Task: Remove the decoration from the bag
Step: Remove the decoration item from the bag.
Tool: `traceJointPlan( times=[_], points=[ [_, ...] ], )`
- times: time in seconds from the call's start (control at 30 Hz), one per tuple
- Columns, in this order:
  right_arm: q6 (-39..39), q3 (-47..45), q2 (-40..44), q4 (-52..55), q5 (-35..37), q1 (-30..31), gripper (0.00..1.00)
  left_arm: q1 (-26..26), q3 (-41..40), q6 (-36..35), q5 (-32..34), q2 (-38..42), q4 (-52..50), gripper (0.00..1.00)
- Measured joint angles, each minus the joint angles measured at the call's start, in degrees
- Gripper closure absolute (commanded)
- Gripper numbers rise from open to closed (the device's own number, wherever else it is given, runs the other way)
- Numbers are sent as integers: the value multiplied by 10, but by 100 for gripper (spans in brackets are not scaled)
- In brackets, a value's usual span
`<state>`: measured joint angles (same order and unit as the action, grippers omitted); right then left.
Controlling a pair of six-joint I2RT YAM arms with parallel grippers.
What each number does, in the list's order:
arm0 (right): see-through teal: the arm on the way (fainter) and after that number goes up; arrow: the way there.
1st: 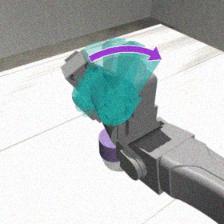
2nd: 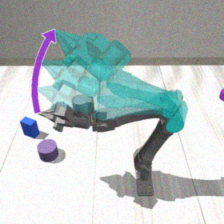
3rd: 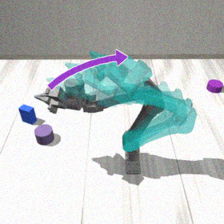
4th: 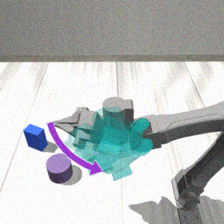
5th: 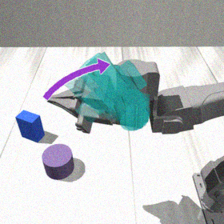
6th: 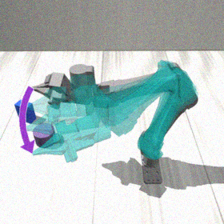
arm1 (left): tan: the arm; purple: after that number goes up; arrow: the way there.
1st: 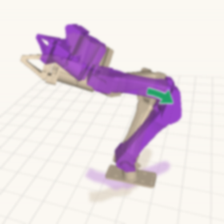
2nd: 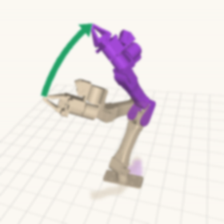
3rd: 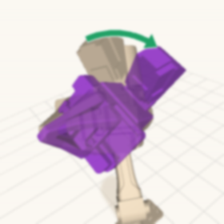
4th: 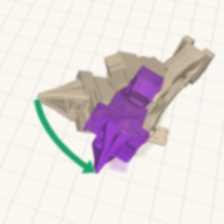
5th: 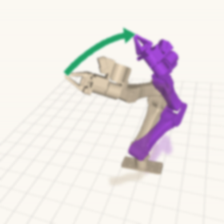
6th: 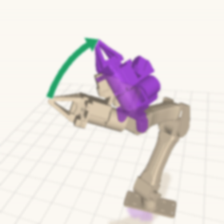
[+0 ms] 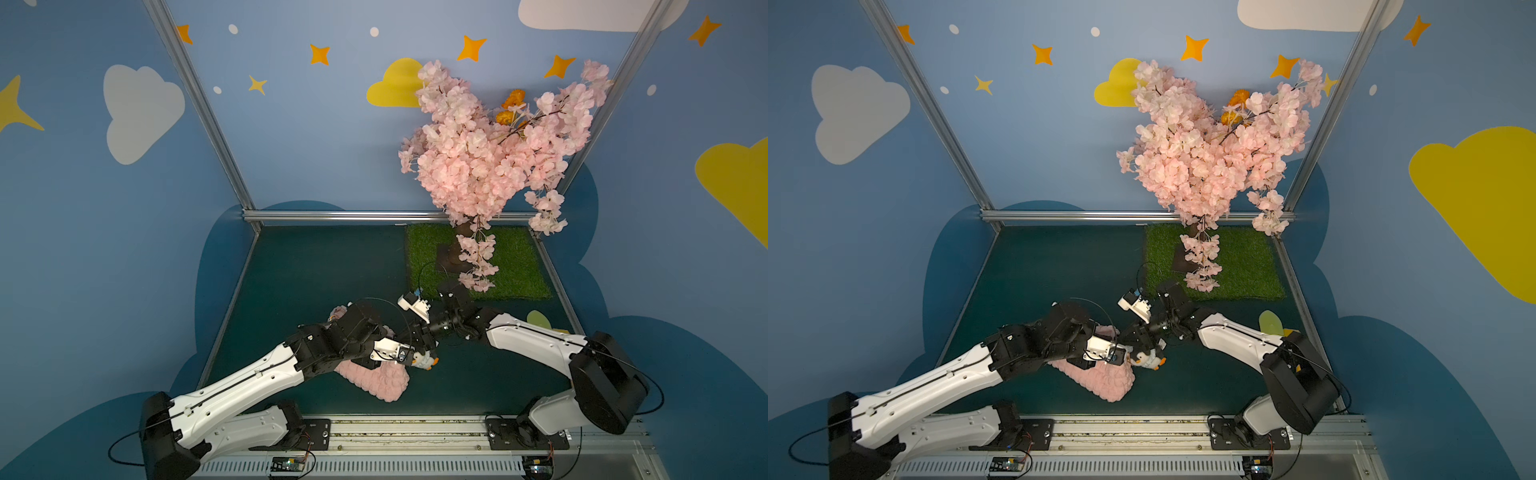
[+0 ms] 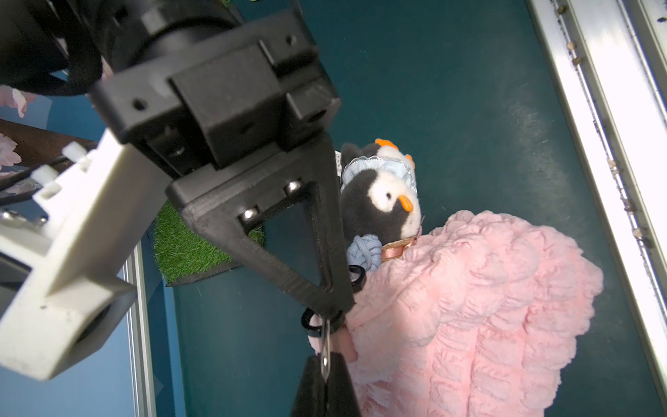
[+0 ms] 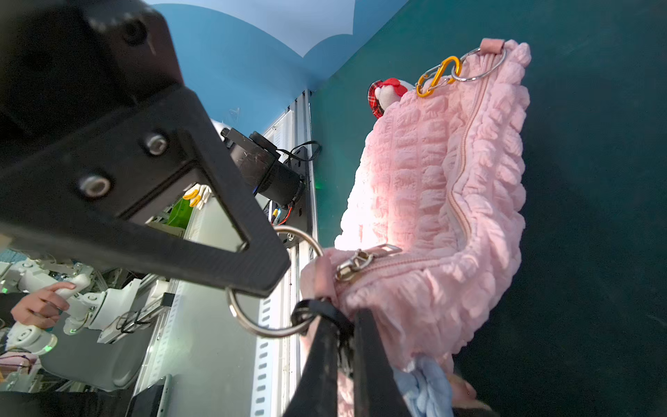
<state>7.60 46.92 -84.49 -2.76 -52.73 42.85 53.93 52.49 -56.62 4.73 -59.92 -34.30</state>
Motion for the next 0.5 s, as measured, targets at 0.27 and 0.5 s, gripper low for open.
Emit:
traceJointPlan(
  times=[0.27, 0.5],
  points=[
    [37, 0, 12, 1, 26, 0, 100, 3, -8, -2, 9, 5, 15, 98],
    [61, 0, 26, 19, 50, 7, 100, 15, -12, -2, 15, 6, 21, 98]
  ],
)
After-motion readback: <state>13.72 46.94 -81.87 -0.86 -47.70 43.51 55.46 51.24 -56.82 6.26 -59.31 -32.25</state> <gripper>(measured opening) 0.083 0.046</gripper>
